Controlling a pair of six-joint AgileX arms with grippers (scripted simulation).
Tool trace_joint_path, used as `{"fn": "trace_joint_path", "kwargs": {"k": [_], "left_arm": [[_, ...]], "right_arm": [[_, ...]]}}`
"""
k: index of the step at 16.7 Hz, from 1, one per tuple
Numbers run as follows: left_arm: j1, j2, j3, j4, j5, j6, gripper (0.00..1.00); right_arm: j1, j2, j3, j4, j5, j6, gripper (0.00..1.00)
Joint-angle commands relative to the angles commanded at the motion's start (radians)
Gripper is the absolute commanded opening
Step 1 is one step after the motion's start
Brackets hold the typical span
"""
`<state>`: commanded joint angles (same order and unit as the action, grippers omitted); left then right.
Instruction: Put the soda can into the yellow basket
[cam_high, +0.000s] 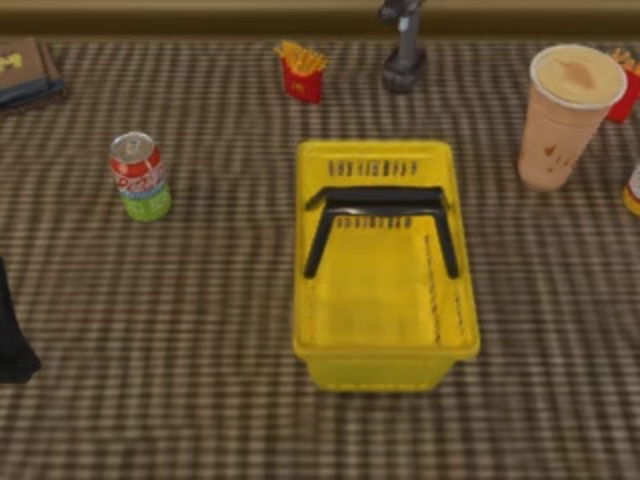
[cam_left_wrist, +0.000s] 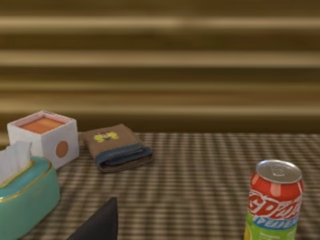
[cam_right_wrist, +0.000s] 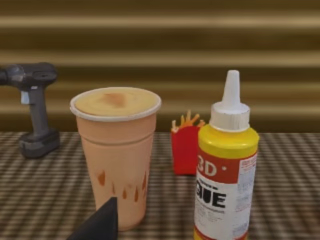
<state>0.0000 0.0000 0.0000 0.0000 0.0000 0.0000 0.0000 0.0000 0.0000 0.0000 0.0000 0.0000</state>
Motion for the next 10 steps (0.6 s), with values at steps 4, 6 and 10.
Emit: {"fn": "trace_joint_path", "kwargs": {"k": [4,6,10], "left_arm": [[-0.007,0.027,0.027,-0.016,0.005,0.008,1.00],[-0.021,0.091,0.089,-0.055,0.014,0.028,1.00],[-0.055,0.326,0.314,-0.195,0.032,0.095,1.00]], "right_arm": [[0.000,0.000,0.000,0.000,0.000,0.000,1.00],[0.000,0.000,0.000,0.000,0.000,0.000,1.00],[0.000,0.000,0.000,0.000,0.000,0.000,1.00]]}}
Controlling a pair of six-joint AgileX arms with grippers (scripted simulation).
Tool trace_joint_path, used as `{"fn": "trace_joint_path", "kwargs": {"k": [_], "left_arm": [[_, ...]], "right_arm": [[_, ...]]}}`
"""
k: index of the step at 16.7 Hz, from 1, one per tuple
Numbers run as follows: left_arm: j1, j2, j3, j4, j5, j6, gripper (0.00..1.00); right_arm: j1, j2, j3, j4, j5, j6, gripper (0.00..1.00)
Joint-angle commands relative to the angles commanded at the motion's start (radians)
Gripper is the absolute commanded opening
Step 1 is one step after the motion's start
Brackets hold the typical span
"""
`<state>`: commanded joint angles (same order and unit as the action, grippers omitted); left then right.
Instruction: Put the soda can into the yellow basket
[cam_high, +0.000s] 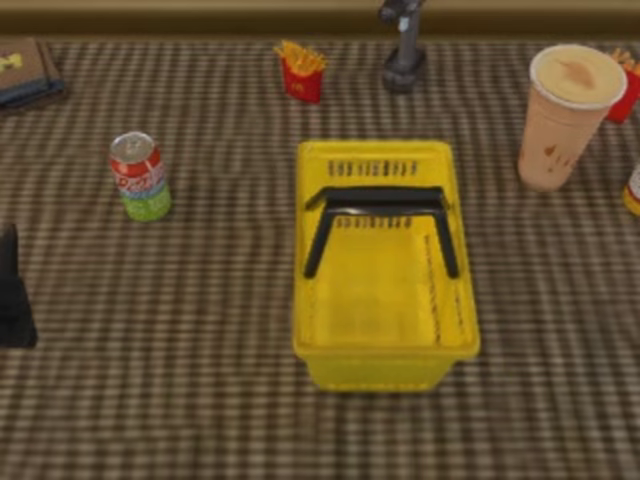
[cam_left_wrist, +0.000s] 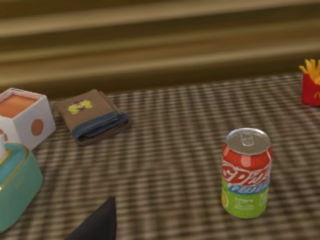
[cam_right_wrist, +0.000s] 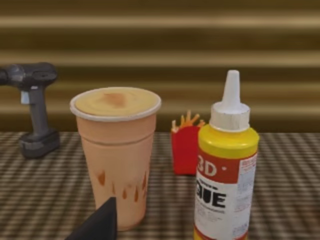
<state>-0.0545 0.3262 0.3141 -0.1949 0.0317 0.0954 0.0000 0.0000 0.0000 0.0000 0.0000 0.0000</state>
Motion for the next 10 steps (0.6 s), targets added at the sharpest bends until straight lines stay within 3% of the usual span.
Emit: {"fn": "trace_joint_path", "kwargs": {"k": [10], "left_arm": [[-0.066,0.959,0.905,-0.557,0.005,0.252,1.00]], "right_arm": [[0.000,0.000,0.000,0.000,0.000,0.000,1.00]]}}
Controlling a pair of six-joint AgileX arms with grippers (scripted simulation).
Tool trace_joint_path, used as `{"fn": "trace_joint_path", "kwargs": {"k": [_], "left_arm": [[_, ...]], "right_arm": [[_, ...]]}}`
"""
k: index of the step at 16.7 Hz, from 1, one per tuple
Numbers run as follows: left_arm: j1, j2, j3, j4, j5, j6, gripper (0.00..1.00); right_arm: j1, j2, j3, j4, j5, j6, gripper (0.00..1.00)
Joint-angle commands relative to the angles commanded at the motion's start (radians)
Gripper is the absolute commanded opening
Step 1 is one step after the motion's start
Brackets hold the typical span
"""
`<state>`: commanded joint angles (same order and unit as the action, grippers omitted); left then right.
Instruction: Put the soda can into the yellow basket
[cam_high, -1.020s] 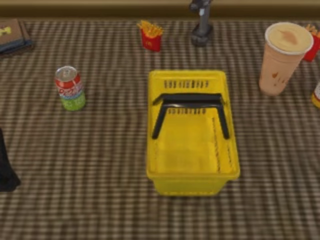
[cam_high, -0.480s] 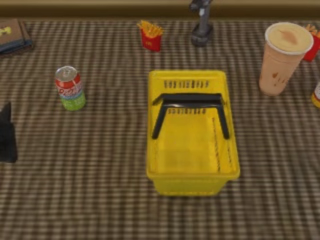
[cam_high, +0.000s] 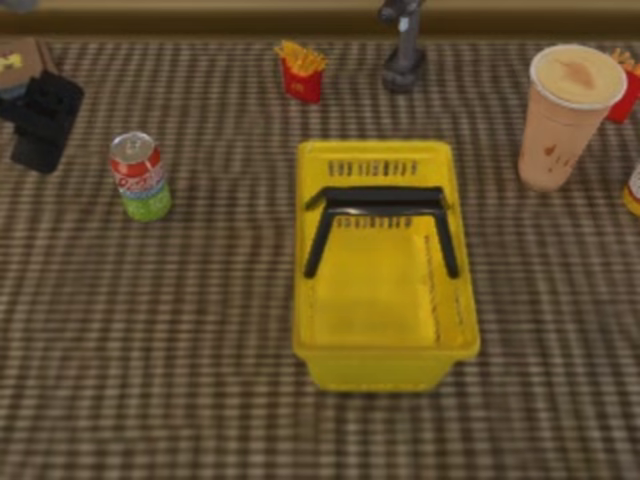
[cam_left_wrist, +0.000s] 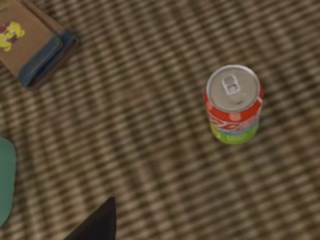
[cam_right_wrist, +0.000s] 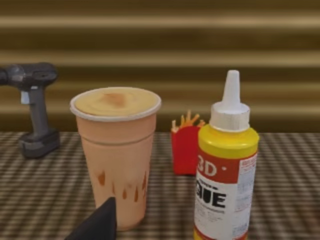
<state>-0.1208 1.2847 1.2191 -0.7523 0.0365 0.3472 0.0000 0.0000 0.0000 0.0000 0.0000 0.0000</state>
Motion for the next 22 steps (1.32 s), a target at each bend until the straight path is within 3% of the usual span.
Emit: {"fn": "trace_joint_path", "kwargs": {"k": [7,12,16,22], "left_arm": [[-0.029,0.700,0.660,-0.402,-0.015,0.179,1.00],[-0.043,1.057,1.000,-0.610,-0.026,0.272,1.00],[-0.048,1.192,1.130,-0.688,-0.030,0.308,1.00],[-0.042,1.201,1.136,-0.691,-0.030,0.309,1.00]], "right_arm": [[0.000,0.000,0.000,0.000,0.000,0.000,1.00],[0.000,0.000,0.000,0.000,0.000,0.000,1.00],[0.000,0.000,0.000,0.000,0.000,0.000,1.00],[0.000,0.000,0.000,0.000,0.000,0.000,1.00]]}}
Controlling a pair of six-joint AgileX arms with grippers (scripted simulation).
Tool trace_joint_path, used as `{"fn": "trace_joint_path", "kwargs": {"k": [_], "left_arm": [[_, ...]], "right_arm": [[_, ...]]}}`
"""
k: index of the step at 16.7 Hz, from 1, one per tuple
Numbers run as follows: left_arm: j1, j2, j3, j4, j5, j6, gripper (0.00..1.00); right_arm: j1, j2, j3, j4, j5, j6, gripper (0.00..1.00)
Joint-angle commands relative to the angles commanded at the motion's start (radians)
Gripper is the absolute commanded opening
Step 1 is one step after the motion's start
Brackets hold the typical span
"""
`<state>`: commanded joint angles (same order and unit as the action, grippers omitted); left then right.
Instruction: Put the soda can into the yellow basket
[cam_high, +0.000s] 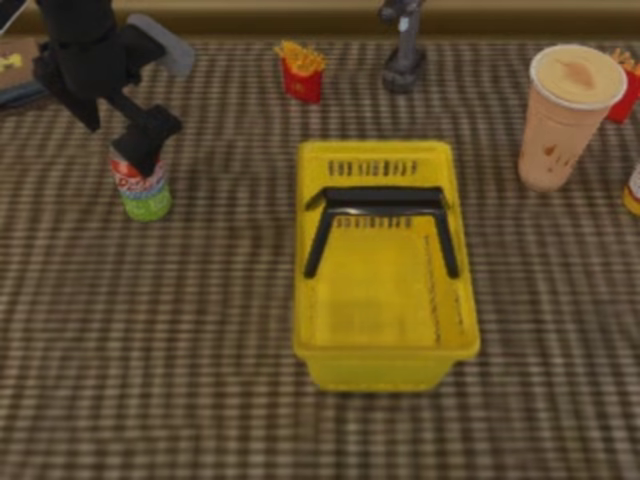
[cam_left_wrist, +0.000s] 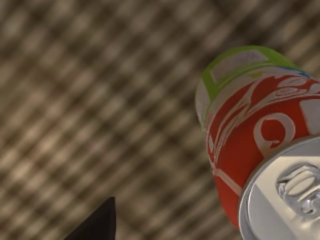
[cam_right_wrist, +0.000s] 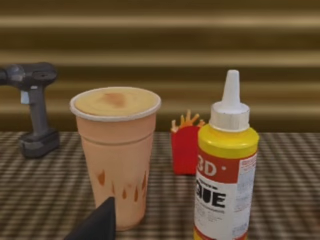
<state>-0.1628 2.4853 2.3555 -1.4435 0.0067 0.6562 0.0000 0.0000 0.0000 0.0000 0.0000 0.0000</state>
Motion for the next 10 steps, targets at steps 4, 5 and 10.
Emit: {"fn": "trace_joint_path", "kwargs": {"k": [4,5,10], "left_arm": [[-0.004,-0.004,-0.077,0.074,0.000,0.002,1.00],[-0.005,-0.005,-0.117,0.113,0.000,0.002,1.00],[-0.005,-0.004,-0.203,0.199,0.000,0.002,1.00]], "right_arm": [[0.000,0.000,0.000,0.000,0.000,0.000,1.00],[0.000,0.000,0.000,0.000,0.000,0.000,1.00],[0.000,0.000,0.000,0.000,0.000,0.000,1.00]]}}
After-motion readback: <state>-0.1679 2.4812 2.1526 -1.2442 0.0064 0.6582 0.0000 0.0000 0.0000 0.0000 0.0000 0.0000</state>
